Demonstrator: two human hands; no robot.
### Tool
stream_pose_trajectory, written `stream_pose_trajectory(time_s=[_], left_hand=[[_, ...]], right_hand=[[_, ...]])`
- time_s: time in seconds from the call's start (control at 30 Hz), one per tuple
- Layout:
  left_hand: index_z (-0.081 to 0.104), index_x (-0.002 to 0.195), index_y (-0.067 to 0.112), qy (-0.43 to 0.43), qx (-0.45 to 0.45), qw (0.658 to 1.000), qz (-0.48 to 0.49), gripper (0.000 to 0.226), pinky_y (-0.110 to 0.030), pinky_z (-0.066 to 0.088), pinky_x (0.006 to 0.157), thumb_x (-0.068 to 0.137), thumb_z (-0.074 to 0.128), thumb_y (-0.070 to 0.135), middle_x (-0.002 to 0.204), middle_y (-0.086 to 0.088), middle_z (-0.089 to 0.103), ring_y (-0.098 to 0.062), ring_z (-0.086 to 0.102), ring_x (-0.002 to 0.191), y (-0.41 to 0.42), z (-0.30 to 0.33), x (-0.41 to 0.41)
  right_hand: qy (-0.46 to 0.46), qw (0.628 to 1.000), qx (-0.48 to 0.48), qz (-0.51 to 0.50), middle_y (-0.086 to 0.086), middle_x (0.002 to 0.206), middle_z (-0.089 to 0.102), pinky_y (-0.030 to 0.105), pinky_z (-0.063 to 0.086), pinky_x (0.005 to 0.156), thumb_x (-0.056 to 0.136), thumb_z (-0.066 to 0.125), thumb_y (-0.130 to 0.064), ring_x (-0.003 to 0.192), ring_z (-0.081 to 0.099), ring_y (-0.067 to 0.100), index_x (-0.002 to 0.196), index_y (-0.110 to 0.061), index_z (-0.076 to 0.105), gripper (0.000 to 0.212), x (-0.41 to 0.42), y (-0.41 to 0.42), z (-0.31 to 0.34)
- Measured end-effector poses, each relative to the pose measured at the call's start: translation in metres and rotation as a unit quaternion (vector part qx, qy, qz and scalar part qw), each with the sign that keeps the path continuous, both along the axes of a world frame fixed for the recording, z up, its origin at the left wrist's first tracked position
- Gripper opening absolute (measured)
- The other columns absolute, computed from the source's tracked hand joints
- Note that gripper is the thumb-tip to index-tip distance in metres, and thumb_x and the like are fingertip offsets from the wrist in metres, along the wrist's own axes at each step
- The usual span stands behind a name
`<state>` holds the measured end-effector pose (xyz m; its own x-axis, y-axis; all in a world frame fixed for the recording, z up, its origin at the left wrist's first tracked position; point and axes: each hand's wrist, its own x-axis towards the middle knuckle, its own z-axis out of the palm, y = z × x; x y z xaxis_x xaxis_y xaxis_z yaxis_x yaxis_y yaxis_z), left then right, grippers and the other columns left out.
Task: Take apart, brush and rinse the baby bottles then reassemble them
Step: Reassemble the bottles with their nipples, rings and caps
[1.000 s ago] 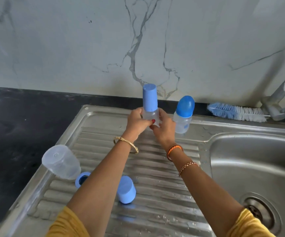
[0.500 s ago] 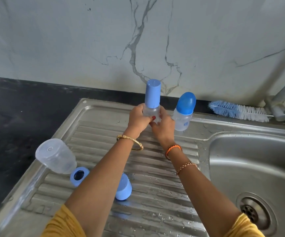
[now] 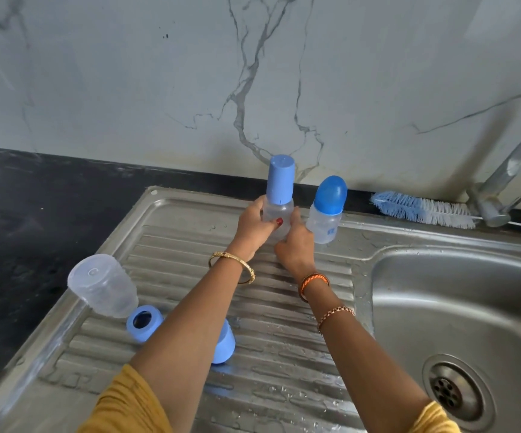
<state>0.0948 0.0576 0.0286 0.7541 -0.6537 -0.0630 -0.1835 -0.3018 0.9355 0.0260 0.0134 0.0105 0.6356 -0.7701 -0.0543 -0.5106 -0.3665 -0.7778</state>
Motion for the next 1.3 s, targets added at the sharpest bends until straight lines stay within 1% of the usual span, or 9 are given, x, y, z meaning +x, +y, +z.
stream_pose_trajectory(time_s=[0.17,0.27,0.37,0.53,0.67,0.8,0.93,1.1,1.3], left_hand=[[0.023,0.146,0.013,-0.030,0.051,0.998,0.016,0.071,-0.037,0.038,0.105,0.087,0.061,0.006,0.145,-0.008,0.037,-0.025,0.037,0.133,0.003,0.004,0.000],[0.023,0.146,0.010,-0.069,0.045,0.996,0.035,0.068,-0.034,0.030,0.110,0.088,0.057,0.001,0.150,-0.010,0.030,-0.023,0.029,0.138,0.012,0.013,-0.003],[0.039,0.138,0.009,-0.117,-0.001,0.992,0.054,0.051,-0.025,0.037,0.100,0.090,0.052,-0.001,0.140,-0.010,0.043,-0.022,0.044,0.125,0.031,0.026,-0.008],[0.056,0.121,0.006,-0.169,-0.101,0.976,0.087,0.037,0.000,0.039,0.071,0.087,0.050,-0.008,0.119,-0.008,0.058,-0.010,0.053,0.088,0.090,0.049,-0.031],[0.059,0.112,0.008,-0.213,-0.186,0.948,0.144,0.035,-0.004,0.041,0.069,0.082,0.054,-0.009,0.106,-0.002,0.059,-0.003,0.056,0.083,0.152,0.054,-0.051],[0.058,0.110,0.000,-0.272,-0.215,0.899,0.268,0.039,-0.013,0.042,0.070,0.077,0.045,-0.018,0.105,-0.002,0.049,-0.019,0.054,0.092,0.208,0.037,-0.054],[0.044,0.130,0.000,-0.135,-0.184,0.900,0.372,0.046,-0.012,0.037,0.082,0.086,0.045,-0.012,0.132,-0.015,0.041,-0.021,0.048,0.113,0.252,0.022,-0.053],[0.032,0.142,0.010,0.071,-0.113,0.947,0.292,0.055,-0.031,0.033,0.107,0.090,0.042,-0.004,0.143,-0.009,0.041,-0.021,0.041,0.129,0.274,0.004,-0.039],[0.033,0.145,0.020,0.100,-0.068,0.965,0.233,0.063,-0.045,0.036,0.108,0.087,0.037,-0.004,0.148,-0.003,0.035,-0.023,0.040,0.132,0.279,0.005,-0.020]], right_hand=[[0.050,0.999,-0.021,-0.003,0.019,0.127,0.050,0.037,0.047,0.096,0.085,0.052,0.008,0.112,0.055,0.031,0.147,-0.003,-0.001,0.083,-0.006,0.006,0.007],[0.064,0.995,-0.074,-0.011,0.020,0.121,0.054,0.036,0.048,0.091,0.084,0.053,0.007,0.108,0.057,0.032,0.145,0.001,0.011,0.074,-0.016,0.014,0.014],[0.011,0.992,-0.124,-0.024,0.018,0.116,0.055,0.033,0.046,0.085,0.082,0.051,0.008,0.107,0.056,0.031,0.130,-0.002,0.036,0.052,-0.030,0.024,0.030],[-0.144,0.977,-0.159,-0.002,0.012,0.105,0.052,0.020,0.038,0.074,0.076,0.054,0.008,0.092,0.051,0.020,0.112,-0.002,0.053,0.037,-0.053,0.051,0.066],[-0.254,0.956,-0.147,0.028,0.002,0.083,0.052,0.022,0.044,0.067,0.073,0.054,0.008,0.075,0.050,0.015,0.099,-0.003,0.060,0.029,-0.063,0.089,0.090],[-0.210,0.967,-0.093,0.113,0.006,0.089,0.059,0.016,0.048,0.072,0.077,0.060,0.002,0.076,0.054,0.014,0.109,-0.004,0.059,0.032,-0.061,0.134,0.095],[-0.073,0.973,-0.084,0.204,0.010,0.117,0.059,0.032,0.047,0.090,0.081,0.068,-0.015,0.099,0.059,0.022,0.131,-0.013,0.046,0.055,-0.041,0.173,0.084],[0.041,0.950,-0.159,0.265,0.018,0.139,0.039,0.041,0.038,0.100,0.081,0.069,-0.028,0.121,0.046,0.036,0.146,-0.018,0.022,0.080,0.010,0.205,0.072],[0.087,0.947,-0.156,0.265,0.017,0.145,0.032,0.044,0.038,0.104,0.085,0.064,-0.040,0.128,0.039,0.038,0.149,-0.027,0.012,0.083,0.047,0.221,0.053]])
